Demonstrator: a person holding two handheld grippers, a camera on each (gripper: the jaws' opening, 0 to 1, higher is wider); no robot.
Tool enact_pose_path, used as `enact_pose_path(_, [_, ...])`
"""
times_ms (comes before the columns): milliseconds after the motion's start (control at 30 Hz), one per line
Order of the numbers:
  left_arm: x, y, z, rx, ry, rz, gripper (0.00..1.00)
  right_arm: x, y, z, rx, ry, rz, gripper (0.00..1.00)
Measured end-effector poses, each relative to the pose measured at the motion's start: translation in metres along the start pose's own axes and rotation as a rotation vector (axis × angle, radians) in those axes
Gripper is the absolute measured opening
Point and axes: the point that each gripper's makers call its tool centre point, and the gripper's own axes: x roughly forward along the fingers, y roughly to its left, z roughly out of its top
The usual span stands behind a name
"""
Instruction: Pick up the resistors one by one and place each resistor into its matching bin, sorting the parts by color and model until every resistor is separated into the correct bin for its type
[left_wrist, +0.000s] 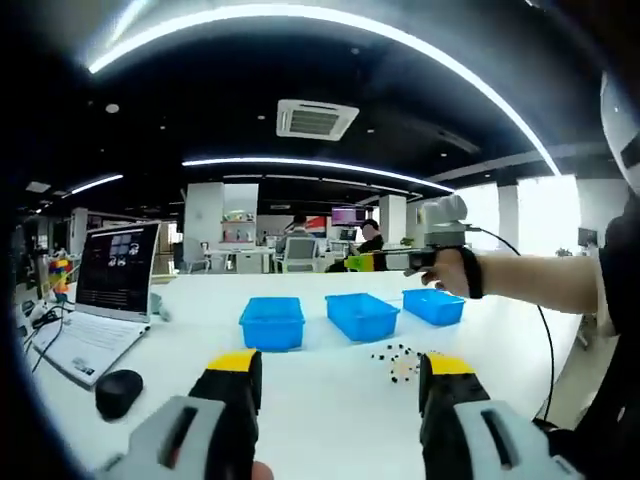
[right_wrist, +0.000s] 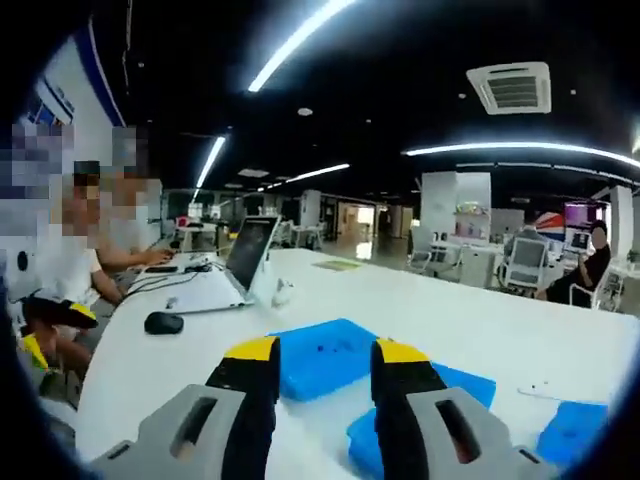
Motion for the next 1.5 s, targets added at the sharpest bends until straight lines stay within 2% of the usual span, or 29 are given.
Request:
enact_pose_path(67, [0.003,-0.006,0.002,0.005,-0.007,-0.032,0.65,-0.032,0.003,0.004,0.04,-0.057,0.002,0.4])
enact_pose_path(200, [0.007,-0.016,0.004,-0.004,-0.008,-0.082,0.65,-0.091,0.001,-0.005,0.073,-0.07,-0.038,0.39])
enact_pose_path(267, [0.01,-0.021,0.003,0.004,-0.002,-0.103,0.65,-0.128,-0.003,-0.013,0.119,-0.089,-0.098,0.39])
enact_pose_path(367, [0.012,-0.025,0.0,0.011,0.013,-0.116,0.65,-0.172,0.006,-0.029,0.251,-0.102,-0.096,0.39])
enact_pose_path(433, [0.013,-0.026,-0.001,0.012,0.018,-0.122,0.65,-0.201,-0.001,-0.041,0.244,-0.103,-0.162,0.38])
enact_pose_path(533, [0.015,-0.028,-0.003,0.012,0.028,-0.13,0.65,-0.232,-0.002,-0.054,0.26,-0.084,-0.218,0.37])
enact_pose_path(633, [0.015,-0.03,-0.006,0.004,0.039,-0.139,0.65,-0.246,0.001,-0.055,0.247,-0.077,-0.245,0.37])
enact_pose_path(733, [0.016,-0.031,-0.008,0.007,0.048,-0.14,0.64,-0.245,0.007,-0.055,0.192,-0.045,-0.232,0.37])
enact_pose_path(800, [0.015,-0.032,-0.009,0.008,0.05,-0.142,0.64,-0.24,0.009,-0.055,0.186,-0.038,-0.211,0.37])
enact_pose_path(1000, [0.008,-0.032,-0.01,0.011,0.05,-0.139,0.64,-0.216,0.01,-0.052,0.144,0.016,-0.133,0.36])
enact_pose_path(1167, [0.001,-0.026,-0.016,0.009,0.063,-0.129,0.64,-0.189,0.011,-0.048,0.058,0.101,-0.035,0.35])
enact_pose_path(1467, [-0.011,-0.024,-0.028,0.021,0.095,-0.132,0.64,-0.129,0.016,-0.063,-0.092,0.352,0.197,0.34])
enact_pose_path(1500, [-0.013,-0.024,-0.029,0.024,0.098,-0.134,0.64,-0.12,0.016,-0.063,-0.118,0.362,0.213,0.34])
